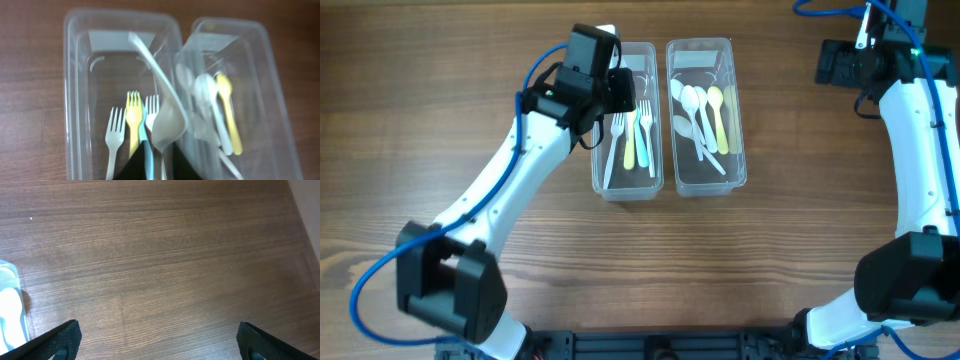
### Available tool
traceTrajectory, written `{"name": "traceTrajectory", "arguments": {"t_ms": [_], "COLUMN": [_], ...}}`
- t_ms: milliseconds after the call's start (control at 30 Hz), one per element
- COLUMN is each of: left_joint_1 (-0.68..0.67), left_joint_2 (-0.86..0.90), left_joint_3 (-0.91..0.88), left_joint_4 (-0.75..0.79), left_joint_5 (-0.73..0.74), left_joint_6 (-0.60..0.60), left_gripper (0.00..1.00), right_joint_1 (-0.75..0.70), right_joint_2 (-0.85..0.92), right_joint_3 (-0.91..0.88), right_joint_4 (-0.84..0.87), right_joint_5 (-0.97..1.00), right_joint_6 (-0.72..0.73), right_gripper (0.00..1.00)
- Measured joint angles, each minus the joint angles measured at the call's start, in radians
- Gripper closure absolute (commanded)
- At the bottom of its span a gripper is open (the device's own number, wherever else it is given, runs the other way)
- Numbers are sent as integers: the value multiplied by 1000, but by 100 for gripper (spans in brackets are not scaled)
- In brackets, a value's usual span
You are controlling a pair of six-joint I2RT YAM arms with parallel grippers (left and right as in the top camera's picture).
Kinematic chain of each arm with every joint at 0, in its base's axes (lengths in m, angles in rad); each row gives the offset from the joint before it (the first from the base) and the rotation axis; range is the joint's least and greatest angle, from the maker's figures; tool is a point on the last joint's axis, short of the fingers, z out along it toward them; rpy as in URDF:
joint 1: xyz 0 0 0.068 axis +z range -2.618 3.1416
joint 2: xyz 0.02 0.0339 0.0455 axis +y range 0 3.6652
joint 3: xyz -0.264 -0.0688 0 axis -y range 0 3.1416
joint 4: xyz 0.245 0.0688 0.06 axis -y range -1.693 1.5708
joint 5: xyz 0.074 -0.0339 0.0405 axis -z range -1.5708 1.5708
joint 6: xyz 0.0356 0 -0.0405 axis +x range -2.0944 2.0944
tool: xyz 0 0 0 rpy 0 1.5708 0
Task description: Pack container
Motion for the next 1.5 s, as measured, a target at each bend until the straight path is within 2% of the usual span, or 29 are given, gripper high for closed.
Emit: {"name": "traceTrajectory", "arguments": {"t_ms": [67,133,233,333,500,667,833,1033,1200,1300,1433,1500], "left_joint_1": [0,0,0,5,106,359,534,615,618,618,618,618], "left_joint_2": [30,44,46,43,-43,-189,-203,-259,-369,-408,-417,-417], "left_joint_3": [0,0,0,0,3,35,40,40,40,40,40,40], "left_joint_4": [-3,-6,-5,-6,-5,-10,-151,-177,-341,-437,-449,-451], "left_joint_5": [0,-1,-3,-3,-23,-82,-95,-105,-109,-155,-194,-203], "left_joint_6": [-3,-14,-15,-14,-17,10,30,54,50,49,48,43], "left_gripper": [33,20,14,0,0,0,0,0,0,0,0,0], "right_joint_1": [0,0,0,0,0,0,0,0,5,31,60,59], "right_joint_2": [0,0,0,0,0,0,0,0,-18,-141,-414,-607], "right_joint_3": [0,0,0,0,0,0,0,0,0,-6,-9,-45], "right_joint_4": [0,0,0,0,0,0,0,0,-2,-3,2,11], "right_joint_5": [0,0,0,0,0,0,0,0,0,0,0,0], "right_joint_6": [0,0,0,0,0,0,0,0,0,0,0,0], "right_gripper": [0,0,0,0,0,0,0,0,0,0,0,0]}}
